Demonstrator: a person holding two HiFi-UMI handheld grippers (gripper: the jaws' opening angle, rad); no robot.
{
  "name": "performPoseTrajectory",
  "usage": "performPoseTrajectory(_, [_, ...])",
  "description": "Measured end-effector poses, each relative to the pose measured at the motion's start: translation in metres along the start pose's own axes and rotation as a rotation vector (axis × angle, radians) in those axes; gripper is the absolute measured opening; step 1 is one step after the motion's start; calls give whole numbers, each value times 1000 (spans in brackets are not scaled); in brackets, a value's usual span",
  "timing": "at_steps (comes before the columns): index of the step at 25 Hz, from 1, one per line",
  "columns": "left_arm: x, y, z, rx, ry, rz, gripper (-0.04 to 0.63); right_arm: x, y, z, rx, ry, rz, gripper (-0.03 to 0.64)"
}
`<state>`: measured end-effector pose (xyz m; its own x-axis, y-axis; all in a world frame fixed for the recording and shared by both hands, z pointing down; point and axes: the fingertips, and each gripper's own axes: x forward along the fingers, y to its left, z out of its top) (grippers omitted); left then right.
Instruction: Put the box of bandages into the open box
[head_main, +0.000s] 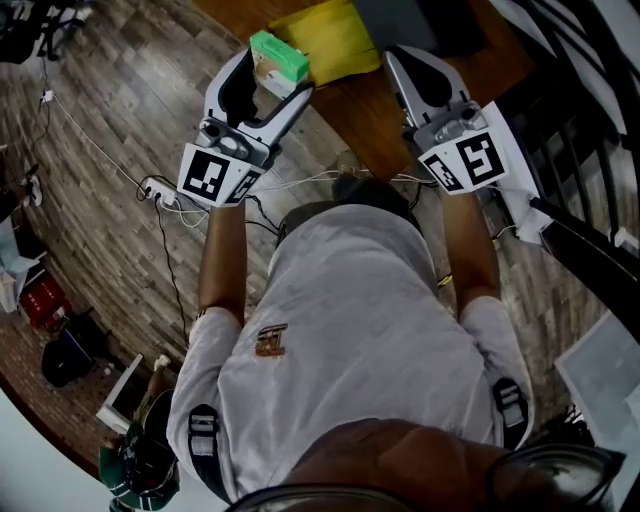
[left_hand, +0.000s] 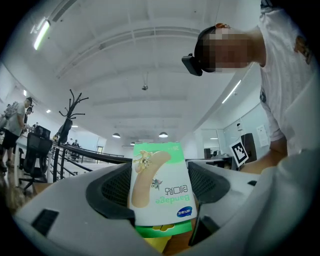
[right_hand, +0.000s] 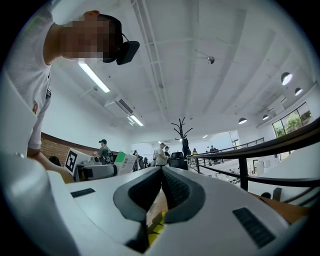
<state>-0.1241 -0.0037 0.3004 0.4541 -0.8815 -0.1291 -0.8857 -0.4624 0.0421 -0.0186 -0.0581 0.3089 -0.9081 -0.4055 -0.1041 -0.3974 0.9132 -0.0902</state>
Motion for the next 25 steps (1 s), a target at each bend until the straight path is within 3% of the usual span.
performPoseTrajectory(18, [64, 19, -31, 105, 198, -70, 368, 17, -50, 2, 17, 9, 7, 32])
performPoseTrajectory(25, [75, 25, -41, 165, 289, -164, 368, 24, -56, 10, 7, 1, -37, 32])
